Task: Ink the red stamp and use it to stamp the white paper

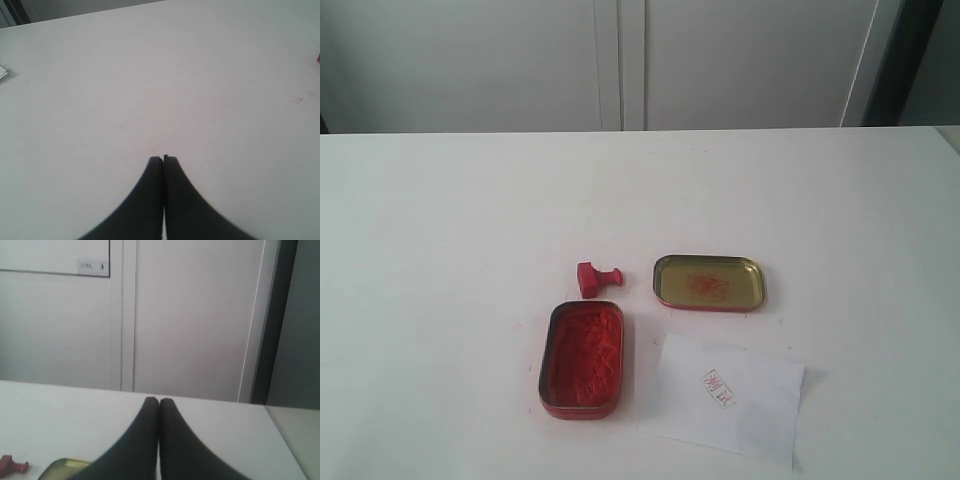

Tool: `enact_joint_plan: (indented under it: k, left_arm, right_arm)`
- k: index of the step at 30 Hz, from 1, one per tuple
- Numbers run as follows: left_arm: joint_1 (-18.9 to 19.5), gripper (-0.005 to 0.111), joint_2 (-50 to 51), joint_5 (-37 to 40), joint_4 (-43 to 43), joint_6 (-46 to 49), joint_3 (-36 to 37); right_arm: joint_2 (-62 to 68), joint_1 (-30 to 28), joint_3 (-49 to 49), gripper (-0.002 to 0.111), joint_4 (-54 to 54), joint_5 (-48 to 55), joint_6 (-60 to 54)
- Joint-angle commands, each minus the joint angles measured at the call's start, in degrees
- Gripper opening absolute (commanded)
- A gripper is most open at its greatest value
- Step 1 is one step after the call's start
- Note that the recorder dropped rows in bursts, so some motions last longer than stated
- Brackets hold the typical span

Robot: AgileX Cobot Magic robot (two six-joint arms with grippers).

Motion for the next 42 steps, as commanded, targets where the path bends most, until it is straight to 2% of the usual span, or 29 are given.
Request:
enact_joint_plan:
  k: [1,9,23,42]
  left_arm:
    - [0.03,0.0,-0.2,-0.23,-0.15,0.16,0.19]
    - [0.03,0.0,-0.2,-0.23,-0.15,0.16,0.19]
    - [0.03,0.0,-0.2,-0.23,-0.15,0.16,0.19]
    - [0.03,0.0,-0.2,-0.23,-0.15,0.16,0.19]
  right_arm:
    - [-0.15,0.38,5.16,0.0,0.18,0.79,0.0]
    - [-1.48,0.38,13.42,0.0,0.18,2.54,0.0]
    - [-1.48,0.38,23.55,0.0,-0.05,-3.09,0.0]
    - [-1.48,0.38,23.55,0.0,0.06,-4.16,0.0]
